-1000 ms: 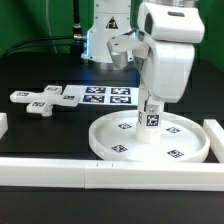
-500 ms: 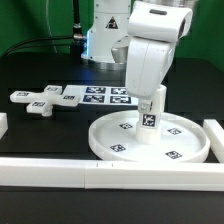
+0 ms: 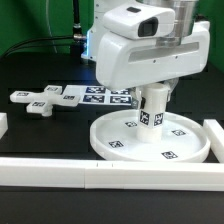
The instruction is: Assemble round table
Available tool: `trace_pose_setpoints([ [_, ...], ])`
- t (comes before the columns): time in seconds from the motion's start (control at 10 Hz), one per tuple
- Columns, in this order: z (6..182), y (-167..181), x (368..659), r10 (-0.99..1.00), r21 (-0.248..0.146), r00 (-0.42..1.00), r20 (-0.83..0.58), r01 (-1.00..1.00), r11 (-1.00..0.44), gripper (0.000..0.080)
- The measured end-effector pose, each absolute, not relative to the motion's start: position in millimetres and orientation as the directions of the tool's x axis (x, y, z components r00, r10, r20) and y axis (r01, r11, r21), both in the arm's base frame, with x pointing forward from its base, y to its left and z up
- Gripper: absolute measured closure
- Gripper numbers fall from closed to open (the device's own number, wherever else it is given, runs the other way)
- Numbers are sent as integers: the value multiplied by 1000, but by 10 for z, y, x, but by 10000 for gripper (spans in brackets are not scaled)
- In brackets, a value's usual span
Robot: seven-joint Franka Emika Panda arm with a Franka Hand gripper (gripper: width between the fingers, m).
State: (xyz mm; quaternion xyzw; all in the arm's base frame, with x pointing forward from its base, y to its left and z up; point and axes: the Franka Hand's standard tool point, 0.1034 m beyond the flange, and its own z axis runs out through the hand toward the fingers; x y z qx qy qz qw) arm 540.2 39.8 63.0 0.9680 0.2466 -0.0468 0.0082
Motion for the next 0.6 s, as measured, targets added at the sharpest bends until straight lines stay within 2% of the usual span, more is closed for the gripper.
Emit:
trace_pose_setpoints([
  [0.2, 633, 415, 5386, 293, 7, 951, -102, 295, -955, 392],
  [0.6, 632, 425, 5386, 96, 14, 990, -98, 98, -995, 392],
])
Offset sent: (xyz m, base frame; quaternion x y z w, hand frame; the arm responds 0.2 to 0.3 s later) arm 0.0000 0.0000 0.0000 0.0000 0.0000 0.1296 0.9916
